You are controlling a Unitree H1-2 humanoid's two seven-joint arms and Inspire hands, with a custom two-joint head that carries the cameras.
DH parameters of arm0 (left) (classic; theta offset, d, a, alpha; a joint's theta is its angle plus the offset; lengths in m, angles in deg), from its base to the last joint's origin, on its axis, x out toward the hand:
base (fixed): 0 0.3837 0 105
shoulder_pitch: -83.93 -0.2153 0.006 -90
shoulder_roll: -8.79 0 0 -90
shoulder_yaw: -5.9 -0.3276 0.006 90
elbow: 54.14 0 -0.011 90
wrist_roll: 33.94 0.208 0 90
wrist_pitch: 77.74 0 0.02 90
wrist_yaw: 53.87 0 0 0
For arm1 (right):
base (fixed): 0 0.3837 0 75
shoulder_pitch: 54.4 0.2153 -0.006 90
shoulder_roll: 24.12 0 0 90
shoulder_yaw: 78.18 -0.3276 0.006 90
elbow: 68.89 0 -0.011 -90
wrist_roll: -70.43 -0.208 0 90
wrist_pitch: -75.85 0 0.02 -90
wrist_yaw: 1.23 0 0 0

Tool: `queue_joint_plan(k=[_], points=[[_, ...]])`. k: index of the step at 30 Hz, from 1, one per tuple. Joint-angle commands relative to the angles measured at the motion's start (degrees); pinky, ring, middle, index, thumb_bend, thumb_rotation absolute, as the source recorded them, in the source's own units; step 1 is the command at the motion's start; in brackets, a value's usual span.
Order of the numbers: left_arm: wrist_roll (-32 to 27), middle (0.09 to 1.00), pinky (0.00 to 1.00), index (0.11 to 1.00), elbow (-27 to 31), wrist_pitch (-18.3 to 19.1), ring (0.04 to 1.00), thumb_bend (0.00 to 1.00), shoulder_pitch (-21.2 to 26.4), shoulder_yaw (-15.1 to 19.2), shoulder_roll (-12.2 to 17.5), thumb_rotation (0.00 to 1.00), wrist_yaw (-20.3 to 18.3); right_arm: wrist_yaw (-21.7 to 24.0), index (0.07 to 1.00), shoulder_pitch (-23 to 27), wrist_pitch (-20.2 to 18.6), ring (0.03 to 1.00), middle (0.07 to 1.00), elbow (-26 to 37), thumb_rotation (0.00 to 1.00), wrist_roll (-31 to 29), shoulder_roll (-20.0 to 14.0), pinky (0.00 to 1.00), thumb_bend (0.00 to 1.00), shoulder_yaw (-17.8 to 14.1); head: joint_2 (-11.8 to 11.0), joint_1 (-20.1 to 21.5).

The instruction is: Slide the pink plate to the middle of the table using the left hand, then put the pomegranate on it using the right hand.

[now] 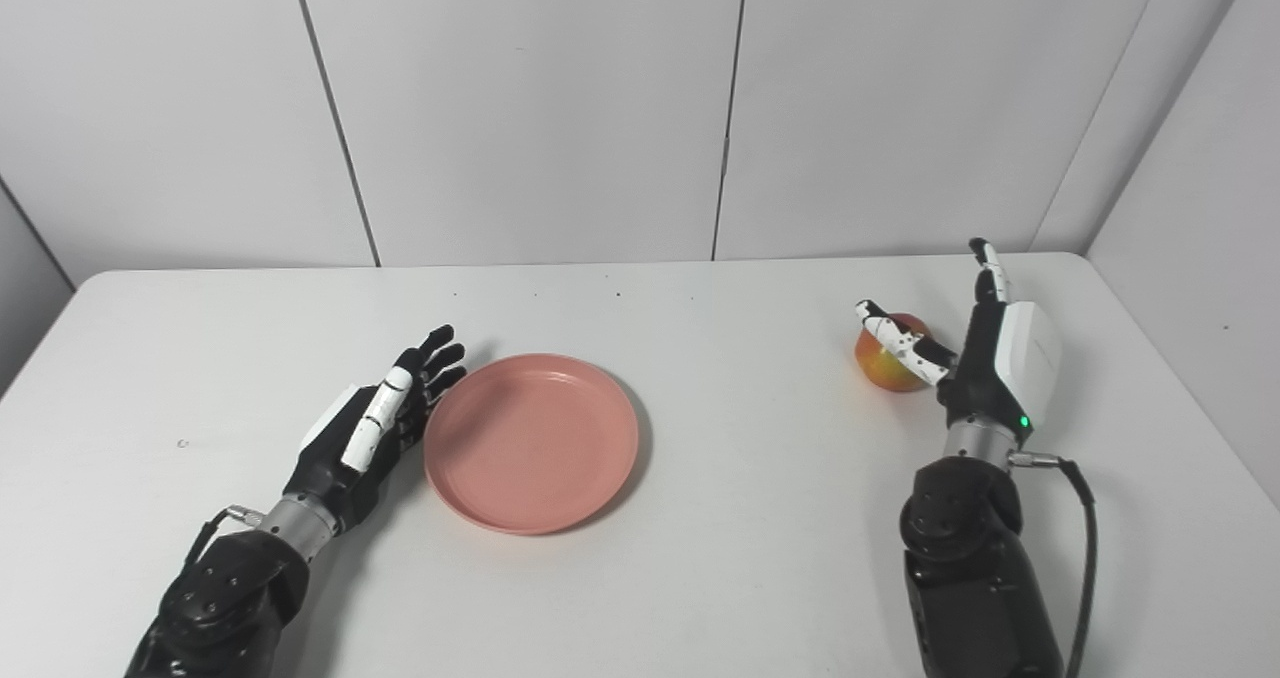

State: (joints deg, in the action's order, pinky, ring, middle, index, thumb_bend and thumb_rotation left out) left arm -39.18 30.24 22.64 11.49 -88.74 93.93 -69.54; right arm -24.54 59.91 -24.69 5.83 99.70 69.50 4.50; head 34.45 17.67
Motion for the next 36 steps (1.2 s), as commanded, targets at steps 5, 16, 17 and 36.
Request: queue_joint_plan(k=[5,16,17,36], points=[[0.2,0.981,0.94,0.987,0.7,-0.1,0.966,0.53,1.0,0.0,0.4,1.00,-0.2,0.9,0.895,3.7,-2.9,0.868,0.899,-1.4,0.49,0.1,-2.6,0.75,0.75,0.8,-0.1,-0.1],[0.7,0.983,0.93,0.988,0.8,-0.2,0.964,0.53,1.0,-0.1,0.5,1.00,-0.2,1.3,0.893,6.1,-3.6,0.880,0.904,-6.6,0.47,-1.0,-3.5,0.76,0.77,2.4,0.0,0.0],[0.7,0.984,0.93,0.989,0.7,-0.3,0.966,0.53,1.0,-0.2,0.5,1.00,-0.2,1.3,0.893,6.3,-3.5,0.878,0.903,-7.3,0.47,-1.0,-3.6,0.76,0.78,2.6,0.0,0.0],[0.5,0.977,0.92,0.982,1.2,0.3,0.959,0.53,1.0,0.0,0.4,1.00,-0.1,2.8,0.880,7.6,-3.6,0.866,0.898,-11.9,0.40,-3.7,-4.9,0.76,0.82,4.1,0.4,-0.1]])
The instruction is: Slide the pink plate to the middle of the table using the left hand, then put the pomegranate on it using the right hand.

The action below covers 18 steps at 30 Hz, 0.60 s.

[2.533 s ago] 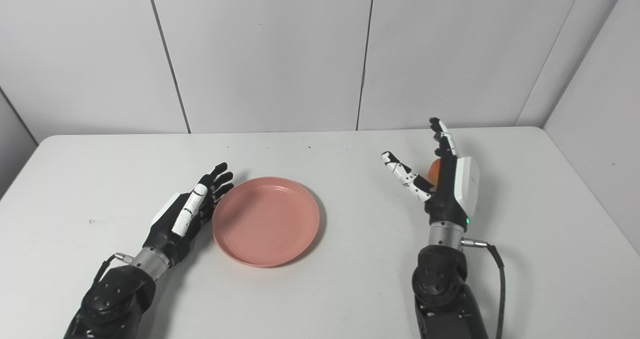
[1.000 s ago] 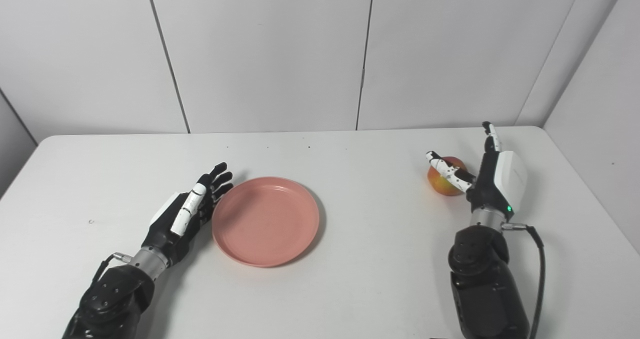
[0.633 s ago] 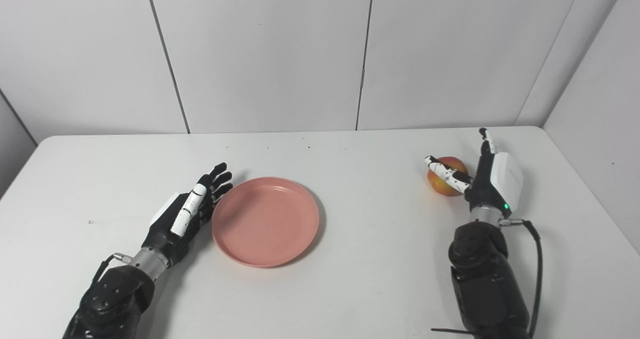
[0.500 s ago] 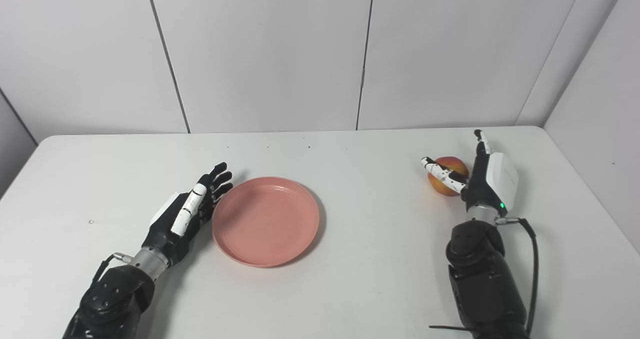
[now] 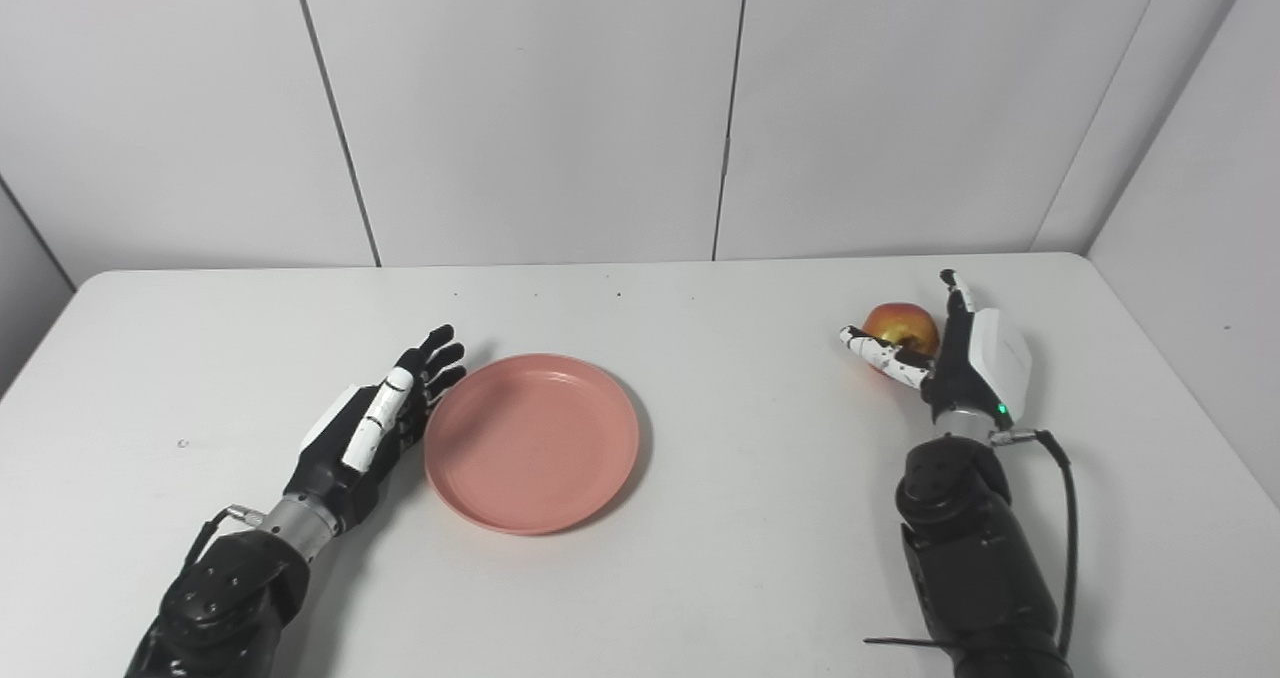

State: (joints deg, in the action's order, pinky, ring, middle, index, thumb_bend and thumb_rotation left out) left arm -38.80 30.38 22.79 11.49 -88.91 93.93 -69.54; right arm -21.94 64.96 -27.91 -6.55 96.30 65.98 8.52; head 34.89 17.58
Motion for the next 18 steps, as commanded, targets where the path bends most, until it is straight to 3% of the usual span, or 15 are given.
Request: queue_joint_plan(k=[1,7,12,18], points=[[0.1,0.978,0.93,0.983,1.0,0.1,0.960,0.52,1.0,0.2,0.4,1.00,-0.1,0.3,0.877,2.5,-0.6,0.859,0.896,0.4,0.38,-0.3,-1.5,0.75,0.82,0.1,-0.1,0.0],[-0.1,0.979,0.93,0.983,1.0,0.0,0.962,0.52,1.0,0.3,0.3,1.00,-0.2,0.3,0.849,2.8,-1.1,0.848,0.882,-0.2,0.30,-1.4,-1.2,0.73,0.82,-0.3,0.0,0.0],[-0.1,0.977,0.93,0.982,1.1,0.0,0.961,0.53,1.0,0.2,0.3,1.00,-0.2,-0.9,0.747,2.3,0.2,0.643,0.705,0.4,0.15,-1.4,-1.2,0.51,0.77,-0.1,0.1,-0.1],[-0.2,0.978,0.93,0.982,1.3,0.4,0.962,0.53,0.9,0.4,0.3,1.00,-0.1,-3.5,0.645,2.1,1.7,0.534,0.599,-0.1,0.02,-1.0,-1.1,0.44,0.70,0.1,0.1,-0.1]])
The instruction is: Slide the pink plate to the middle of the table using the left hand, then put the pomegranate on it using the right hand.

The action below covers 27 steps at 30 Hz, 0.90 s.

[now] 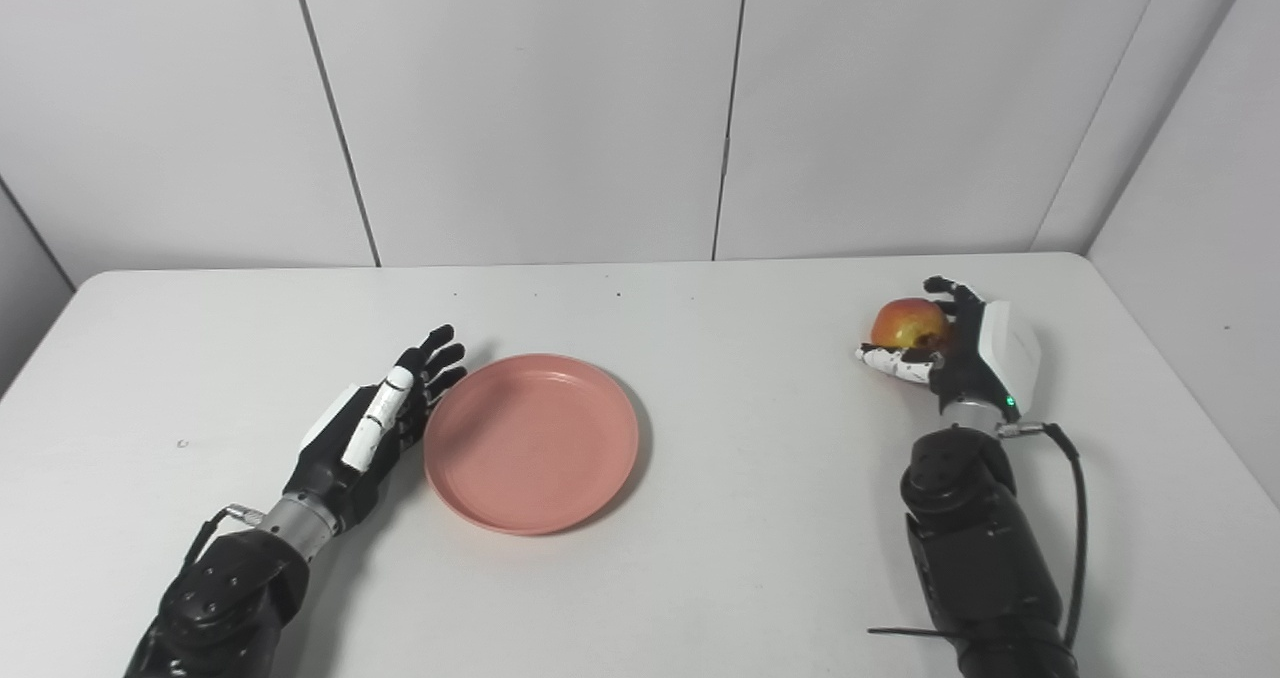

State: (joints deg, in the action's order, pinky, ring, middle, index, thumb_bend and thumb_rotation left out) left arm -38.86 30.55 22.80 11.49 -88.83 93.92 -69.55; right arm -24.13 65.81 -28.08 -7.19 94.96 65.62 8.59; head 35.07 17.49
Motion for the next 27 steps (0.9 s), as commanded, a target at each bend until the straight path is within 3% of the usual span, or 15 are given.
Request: queue_joint_plan(k=[1,3,9,13,17,23,27], points=[[-0.1,0.979,0.93,0.983,1.1,0.3,0.963,0.53,0.9,0.2,0.3,1.00,-0.2,-1.8,0.636,1.3,1.9,0.527,0.589,0.5,0.01,0.4,-0.7,0.44,0.69,0.1,-0.1,-0.1],[0.0,0.979,0.93,0.985,1.1,0.0,0.963,0.52,0.9,0.2,0.4,1.00,-0.2,-2.6,0.535,1.3,2.4,0.393,0.469,0.2,0.00,0.4,-0.7,0.29,0.55,0.1,0.0,-0.1],[-0.1,0.980,0.93,0.986,1.3,0.4,0.963,0.53,0.9,0.2,0.3,1.00,-0.1,-4.6,0.489,1.3,3.4,0.290,0.474,-0.3,0.00,0.4,-0.6,0.19,0.53,0.2,0.1,-0.2],[0.0,0.977,0.93,0.982,1.2,0.5,0.961,0.53,0.9,0.3,0.1,1.00,0.1,-4.9,0.514,1.2,3.5,0.349,0.413,-0.2,0.00,0.2,-0.4,0.24,0.52,0.0,0.1,-0.2],[0.1,0.977,0.93,0.981,1.2,0.3,0.960,0.53,0.9,0.2,0.2,1.00,0.0,-5.3,0.517,1.0,4.2,0.331,0.406,-0.2,0.00,0.3,-0.6,0.22,0.52,0.2,0.1,-0.4],[-0.2,0.982,0.94,0.988,1.6,1.0,0.966,0.53,0.9,0.3,0.0,1.00,0.0,-4.9,0.516,0.5,3.7,0.412,0.432,3.4,0.00,-0.5,-0.5,0.31,0.52,-0.2,0.1,-0.7],[0.4,0.982,0.93,0.986,1.8,0.9,0.963,0.52,0.8,0.1,0.0,1.00,0.2,-4.4,0.512,-0.2,3.3,0.428,0.443,6.9,0.00,-1.2,0.1,0.32,0.52,-0.6,0.1,-0.7]])
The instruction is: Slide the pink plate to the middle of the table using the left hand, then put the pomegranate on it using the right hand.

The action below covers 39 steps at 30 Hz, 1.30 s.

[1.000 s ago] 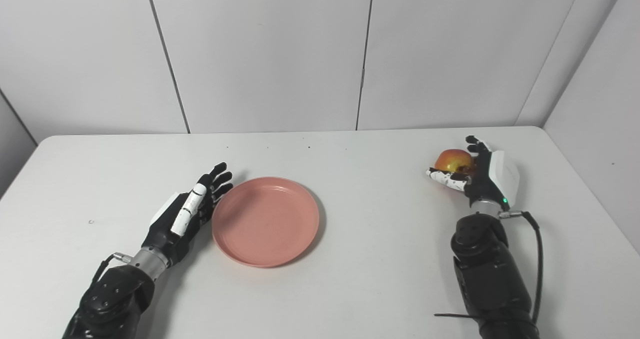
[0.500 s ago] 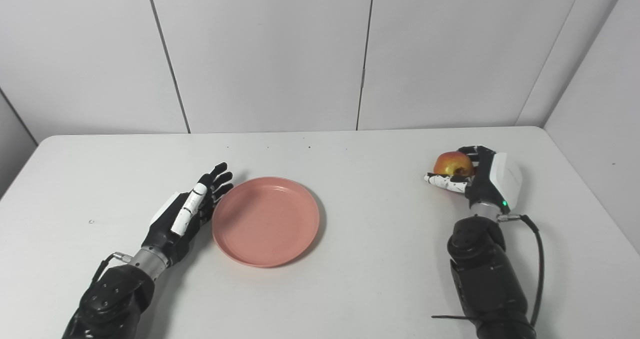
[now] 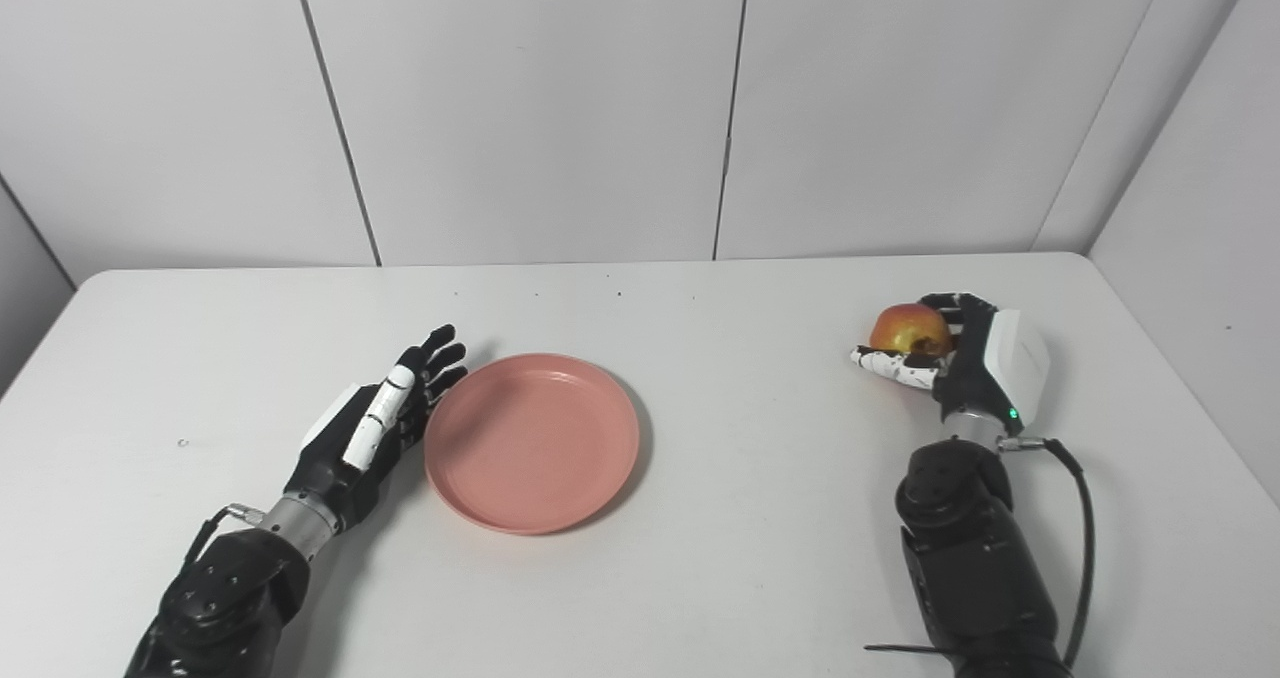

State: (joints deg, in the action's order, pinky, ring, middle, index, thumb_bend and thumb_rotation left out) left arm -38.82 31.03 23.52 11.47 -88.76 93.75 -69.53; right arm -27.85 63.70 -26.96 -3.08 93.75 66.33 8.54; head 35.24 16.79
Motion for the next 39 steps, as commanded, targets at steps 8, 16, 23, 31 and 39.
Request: queue_joint_plan(k=[8,16,23,31,39], points=[[0.1,0.983,0.93,0.986,1.3,0.4,0.965,0.53,0.9,0.2,0.0,1.00,0.2,1.2,0.511,0.6,1.5,0.458,0.467,10.7,0.00,-1.4,1.0,0.35,0.52,-0.8,0.2,-0.1],[0.3,0.982,0.93,0.984,1.0,0.0,0.966,0.53,1.0,0.0,0.0,1.00,0.1,3.5,0.511,-0.3,1.0,0.488,0.474,17.2,0.00,-1.4,2.7,0.40,0.52,-0.2,0.4,-0.3],[0.7,0.978,0.93,0.980,1.4,0.8,0.963,0.53,1.1,-0.1,-0.2,1.00,0.5,4.2,0.523,-0.6,1.9,0.441,0.460,18.5,0.00,-0.6,3.5,0.35,0.52,0.6,0.4,-0.3],[0.6,0.979,0.93,0.981,1.4,0.4,0.963,0.52,1.1,-0.1,-0.1,1.00,0.4,4.3,0.509,-0.8,4.7,0.458,0.471,18.0,0.00,-0.9,4.5,0.37,0.52,1.6,0.6,-0.5],[0.6,0.979,0.93,0.981,1.6,0.6,0.964,0.52,1.1,-0.1,-0.2,1.00,0.4,5.0,0.523,-1.3,5.2,0.444,0.459,19.9,0.00,-0.8,6.0,0.36,0.52,2.8,0.6,-0.5]])
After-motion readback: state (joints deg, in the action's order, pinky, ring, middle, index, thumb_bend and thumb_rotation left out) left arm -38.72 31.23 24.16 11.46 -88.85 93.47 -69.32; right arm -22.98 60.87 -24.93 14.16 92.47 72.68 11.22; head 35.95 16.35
